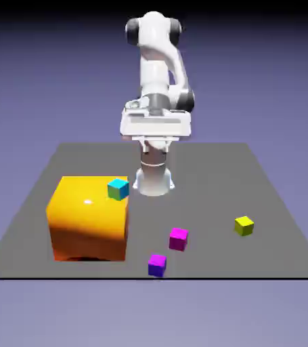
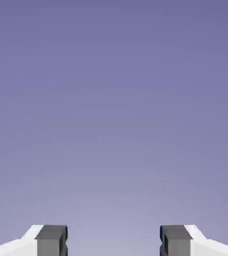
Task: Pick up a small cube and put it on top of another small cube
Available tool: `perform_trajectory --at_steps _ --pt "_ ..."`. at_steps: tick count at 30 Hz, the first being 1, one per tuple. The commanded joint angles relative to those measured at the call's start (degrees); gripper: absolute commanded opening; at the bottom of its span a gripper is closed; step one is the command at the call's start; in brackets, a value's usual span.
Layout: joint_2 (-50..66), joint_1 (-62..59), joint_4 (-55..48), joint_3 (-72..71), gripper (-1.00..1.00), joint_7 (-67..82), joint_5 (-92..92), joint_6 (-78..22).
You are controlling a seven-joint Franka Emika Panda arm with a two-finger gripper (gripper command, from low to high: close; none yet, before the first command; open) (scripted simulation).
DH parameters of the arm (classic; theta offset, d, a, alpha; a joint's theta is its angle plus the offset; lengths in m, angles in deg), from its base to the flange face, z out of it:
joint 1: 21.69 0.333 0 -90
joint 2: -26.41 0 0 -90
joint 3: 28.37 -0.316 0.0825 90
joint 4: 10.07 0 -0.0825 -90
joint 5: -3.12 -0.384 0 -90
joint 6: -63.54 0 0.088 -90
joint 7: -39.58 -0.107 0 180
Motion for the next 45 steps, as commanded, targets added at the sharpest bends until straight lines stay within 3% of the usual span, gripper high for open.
perform_trajectory --at_steps 1,27,33,34,39,45 --pt "2.08 1.0 -1.28 0.76 0.0 1.79 0.54 -1.24" --pt "55.89 26.78 -34.48 20.37 0.0 48.01 14.39 -33.37" --pt "64.58 24.16 -34.93 19.33 0.0 47.9 13.66 -24.97" --pt "64.58 24.16 -34.93 19.33 -1.0 47.9 13.66 -24.97" --pt "56.29 26.66 -34.5 20.32 -1.0 48.01 14.36 -32.99" --pt "43.83 25.64 -24.02 12.72 -1.0 37.44 17.51 -37.31"
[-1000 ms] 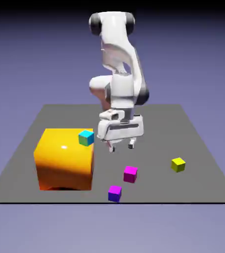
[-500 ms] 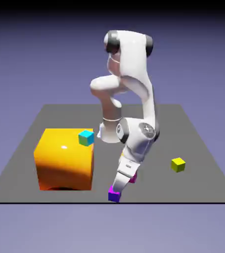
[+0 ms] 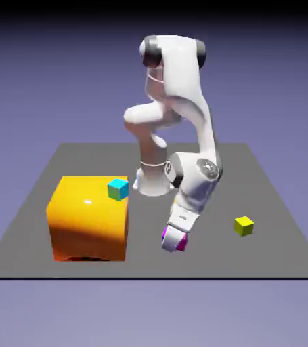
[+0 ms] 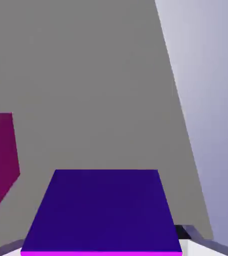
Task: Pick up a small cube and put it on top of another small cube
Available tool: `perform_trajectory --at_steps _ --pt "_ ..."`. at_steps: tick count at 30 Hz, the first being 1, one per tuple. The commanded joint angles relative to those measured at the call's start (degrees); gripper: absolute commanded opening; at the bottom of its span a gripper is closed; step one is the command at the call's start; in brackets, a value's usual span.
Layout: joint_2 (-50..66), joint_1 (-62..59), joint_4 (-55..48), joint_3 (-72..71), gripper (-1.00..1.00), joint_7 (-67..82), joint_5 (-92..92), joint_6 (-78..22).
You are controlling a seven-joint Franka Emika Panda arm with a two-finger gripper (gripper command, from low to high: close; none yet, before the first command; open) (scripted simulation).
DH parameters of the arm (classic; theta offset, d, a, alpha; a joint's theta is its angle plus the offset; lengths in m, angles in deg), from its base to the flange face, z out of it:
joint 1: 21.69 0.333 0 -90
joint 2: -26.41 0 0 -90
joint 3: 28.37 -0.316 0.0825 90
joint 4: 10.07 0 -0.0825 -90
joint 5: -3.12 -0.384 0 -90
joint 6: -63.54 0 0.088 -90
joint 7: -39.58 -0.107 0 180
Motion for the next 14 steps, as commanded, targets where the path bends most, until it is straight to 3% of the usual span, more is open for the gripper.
perform_trajectory --at_steps 1,6,11,12,14 --pt "-2.08 -0.19 1.8 -1.31 -1.0 -1.91 0.67 -0.64" --pt "-9.89 -0.93 8.58 -6.27 -1.0 -8.76 2.69 -3.19" --pt "-0.79 -1.82 10.31 -4.49 -1.0 -11.42 6.16 7.71" --pt "-0.79 -1.82 10.31 -4.49 1.0 -11.42 6.16 7.71" --pt "-2.86 -1.62 9.91 -4.89 1.0 -10.81 5.37 5.23"
